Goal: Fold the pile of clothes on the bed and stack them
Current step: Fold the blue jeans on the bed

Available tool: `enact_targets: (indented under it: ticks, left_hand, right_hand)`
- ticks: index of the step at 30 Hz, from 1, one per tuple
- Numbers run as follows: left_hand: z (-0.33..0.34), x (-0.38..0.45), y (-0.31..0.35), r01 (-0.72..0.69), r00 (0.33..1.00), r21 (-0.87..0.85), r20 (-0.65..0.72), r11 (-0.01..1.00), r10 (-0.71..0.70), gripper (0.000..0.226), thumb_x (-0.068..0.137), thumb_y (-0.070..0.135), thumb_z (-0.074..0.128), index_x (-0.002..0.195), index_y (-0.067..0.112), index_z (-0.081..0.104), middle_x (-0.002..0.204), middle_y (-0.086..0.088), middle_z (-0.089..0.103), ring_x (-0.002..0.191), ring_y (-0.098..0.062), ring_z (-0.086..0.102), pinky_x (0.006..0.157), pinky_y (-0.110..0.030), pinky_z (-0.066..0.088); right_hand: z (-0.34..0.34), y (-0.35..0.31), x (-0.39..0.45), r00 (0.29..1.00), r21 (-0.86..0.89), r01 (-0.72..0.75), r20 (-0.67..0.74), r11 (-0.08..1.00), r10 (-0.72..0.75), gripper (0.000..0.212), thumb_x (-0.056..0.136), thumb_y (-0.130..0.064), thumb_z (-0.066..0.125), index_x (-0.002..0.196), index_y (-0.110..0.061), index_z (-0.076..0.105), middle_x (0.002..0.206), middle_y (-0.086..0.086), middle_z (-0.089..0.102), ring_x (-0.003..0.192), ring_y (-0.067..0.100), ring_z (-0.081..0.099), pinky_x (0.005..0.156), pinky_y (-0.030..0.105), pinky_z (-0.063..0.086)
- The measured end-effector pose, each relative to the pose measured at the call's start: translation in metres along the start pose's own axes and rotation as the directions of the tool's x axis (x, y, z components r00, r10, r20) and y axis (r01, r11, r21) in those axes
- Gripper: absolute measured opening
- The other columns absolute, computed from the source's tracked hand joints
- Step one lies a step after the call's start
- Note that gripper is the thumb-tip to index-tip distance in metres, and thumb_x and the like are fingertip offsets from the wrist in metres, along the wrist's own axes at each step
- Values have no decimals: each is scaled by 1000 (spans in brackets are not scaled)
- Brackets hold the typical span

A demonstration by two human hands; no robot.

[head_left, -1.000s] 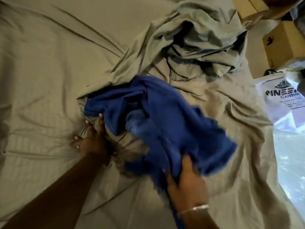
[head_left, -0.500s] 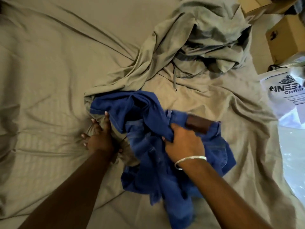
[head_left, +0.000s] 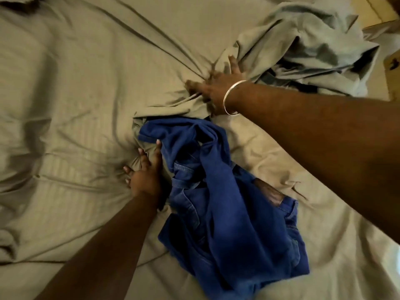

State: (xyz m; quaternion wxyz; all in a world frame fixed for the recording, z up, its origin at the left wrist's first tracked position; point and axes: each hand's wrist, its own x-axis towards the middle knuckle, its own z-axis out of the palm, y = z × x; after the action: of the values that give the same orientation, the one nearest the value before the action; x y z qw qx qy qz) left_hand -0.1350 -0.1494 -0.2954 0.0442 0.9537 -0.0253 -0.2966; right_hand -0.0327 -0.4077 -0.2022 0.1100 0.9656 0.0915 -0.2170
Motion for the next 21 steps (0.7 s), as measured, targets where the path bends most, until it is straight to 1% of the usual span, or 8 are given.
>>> enact_targets:
  ticks: [3, 5, 9, 11, 14, 17, 19, 21]
  left_hand:
    - [0, -1, 0, 8, 999, -27, -35, 1000, -9, 98, 93, 22, 51, 140, 57, -27, 164, 2, -14, 139, -63, 7, 106, -69, 24]
    - [0, -1, 0, 18, 999, -48, -45, 999, -20, 93, 94, 22, 47, 141, 58, -26, 164, 3, -13, 139, -62, 6, 107, -68, 22]
    - [-1, -6, 0, -17, 998, -101, -63, 995, 11, 93, 94, 23, 47, 142, 57, -25, 164, 5, -13, 139, -64, 3, 107, -71, 20]
    - [0, -8, -1, -39, 997, -120, -73, 992, 30, 92, 95, 32, 50, 141, 57, -25, 164, 0, -15, 137, -66, 4, 107, -71, 20]
    - [0, -10, -4, -32, 994, -97, -110, 995, 21, 95, 93, 43, 54, 140, 58, -27, 158, -25, -20, 136, -66, 9, 108, -68, 24]
    - [-2, -13, 7, 15, 985, -154, -168, 988, -41, 81, 98, 29, 42, 138, 65, -18, 156, -27, -25, 138, -63, 9, 109, -68, 21]
    - [-6, -14, 17, 80, 975, -205, -186, 976, -119, 80, 100, 27, 42, 133, 70, -17, 159, -24, -21, 142, -58, 6, 112, -66, 17]
    - [-5, -12, 18, 61, 978, -168, -185, 984, -93, 94, 95, 17, 50, 135, 70, -18, 157, -25, -25, 140, -61, 6, 109, -69, 19]
  right_hand:
    - [13, 10, -13, 998, 80, -58, -27, 995, 60, 46, 99, -27, 42, 142, -41, 32, 124, 15, 59, 111, 37, 58, 87, 43, 43]
    - [24, 19, -40, 964, 260, -222, -89, 940, 252, 41, 98, -25, 44, 136, -37, 39, 117, 21, 59, 102, 40, 60, 74, 38, 42]
    - [58, -5, -95, 883, 552, -386, -13, 740, 470, 52, 93, -11, 40, 135, -41, 42, 118, 23, 60, 103, 41, 60, 73, 37, 41]
    - [69, -19, -112, 772, 719, -455, 24, 526, 635, 49, 92, -11, 39, 132, -38, 48, 119, 22, 62, 104, 40, 60, 77, 36, 44]
    - [74, -4, -138, 422, 861, -506, 195, 52, 885, 44, 89, -22, 40, 130, -21, 57, 124, 21, 62, 112, 40, 57, 88, 36, 44]
    - [87, 14, -193, 151, 856, -470, 318, -215, 936, 45, 86, -22, 42, 126, -16, 61, 124, 19, 63, 114, 40, 57, 90, 37, 43]
    - [76, 6, -231, 115, 863, -413, 366, -291, 923, 59, 75, -25, 44, 131, -13, 57, 128, 22, 61, 117, 44, 55, 98, 42, 44]
    - [67, -4, -268, 160, 851, -317, 484, -420, 860, 72, 71, -25, 50, 137, 1, 47, 137, 29, 51, 125, 49, 48, 106, 51, 40]
